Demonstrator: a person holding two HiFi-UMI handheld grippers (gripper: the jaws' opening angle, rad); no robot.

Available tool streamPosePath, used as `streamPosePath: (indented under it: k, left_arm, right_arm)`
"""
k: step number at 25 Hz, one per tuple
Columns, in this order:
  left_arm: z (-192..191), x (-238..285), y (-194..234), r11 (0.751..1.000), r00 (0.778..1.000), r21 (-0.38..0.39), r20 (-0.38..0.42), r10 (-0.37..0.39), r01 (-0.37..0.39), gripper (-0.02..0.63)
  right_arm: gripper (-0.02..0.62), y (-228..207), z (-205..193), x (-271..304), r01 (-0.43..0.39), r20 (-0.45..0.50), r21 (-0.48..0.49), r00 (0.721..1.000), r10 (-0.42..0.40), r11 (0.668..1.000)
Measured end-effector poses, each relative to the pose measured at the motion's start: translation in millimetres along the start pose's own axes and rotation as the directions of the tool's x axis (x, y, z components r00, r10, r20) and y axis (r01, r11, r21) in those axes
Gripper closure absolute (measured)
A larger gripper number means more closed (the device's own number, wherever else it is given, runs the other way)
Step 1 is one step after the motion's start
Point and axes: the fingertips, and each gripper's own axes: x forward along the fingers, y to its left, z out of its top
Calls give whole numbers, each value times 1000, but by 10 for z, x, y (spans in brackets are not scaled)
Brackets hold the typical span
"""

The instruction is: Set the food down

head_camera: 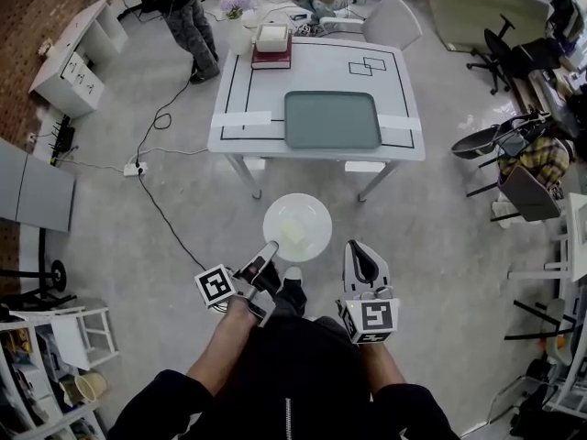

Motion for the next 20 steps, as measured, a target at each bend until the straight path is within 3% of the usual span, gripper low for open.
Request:
streamPosePath:
  k: [6,20]
  left_arm:
    - [389,220,3,1000,1000,2,-18,-5,5,591]
    - [574,669,27,1000,999,-10,-36,-5,5,591]
  right_arm:
    - [586,-42,120,300,40,-7,3,999,-40,999]
    - [585,-367,211,654,63,-10,-4,998,-63,998]
